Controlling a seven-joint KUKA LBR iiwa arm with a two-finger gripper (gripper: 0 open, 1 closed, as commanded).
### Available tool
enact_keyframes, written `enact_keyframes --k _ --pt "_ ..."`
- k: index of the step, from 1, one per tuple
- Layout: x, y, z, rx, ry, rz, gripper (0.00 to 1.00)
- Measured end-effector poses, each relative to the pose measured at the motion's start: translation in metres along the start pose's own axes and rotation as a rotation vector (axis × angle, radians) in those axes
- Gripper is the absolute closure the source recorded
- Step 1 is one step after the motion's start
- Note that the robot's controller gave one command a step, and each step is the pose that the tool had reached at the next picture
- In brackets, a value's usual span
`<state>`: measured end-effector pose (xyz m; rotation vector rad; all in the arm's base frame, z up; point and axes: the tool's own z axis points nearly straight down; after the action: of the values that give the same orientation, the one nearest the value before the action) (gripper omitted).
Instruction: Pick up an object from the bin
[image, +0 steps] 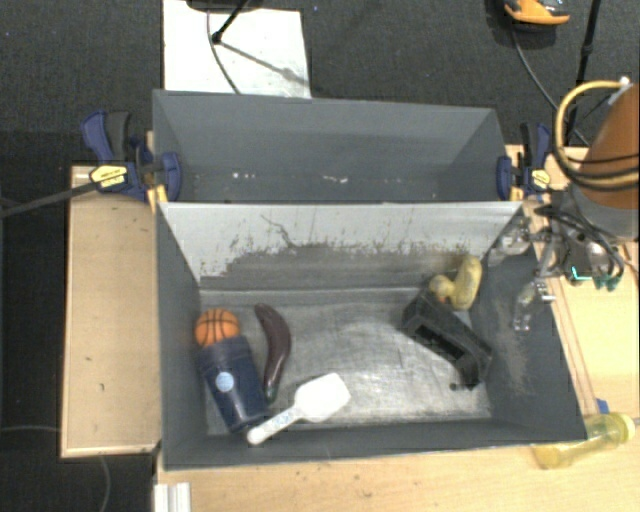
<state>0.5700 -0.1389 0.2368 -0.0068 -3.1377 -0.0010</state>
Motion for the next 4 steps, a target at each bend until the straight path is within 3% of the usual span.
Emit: enact_keyframes --k 1,2,3,4 --pt "-0.001 0.001 -0.005 0.001 -0.008 -0.003 0.0" --pt "-0.005 0.001 0.022 0.002 -0.014 0.072 0.0" --pt "-0.009 0.004 0.096 0.001 -0.012 0.112 0.0" --pt "-0.015 0.019 0.146 -0.007 0.016 0.096 0.0"
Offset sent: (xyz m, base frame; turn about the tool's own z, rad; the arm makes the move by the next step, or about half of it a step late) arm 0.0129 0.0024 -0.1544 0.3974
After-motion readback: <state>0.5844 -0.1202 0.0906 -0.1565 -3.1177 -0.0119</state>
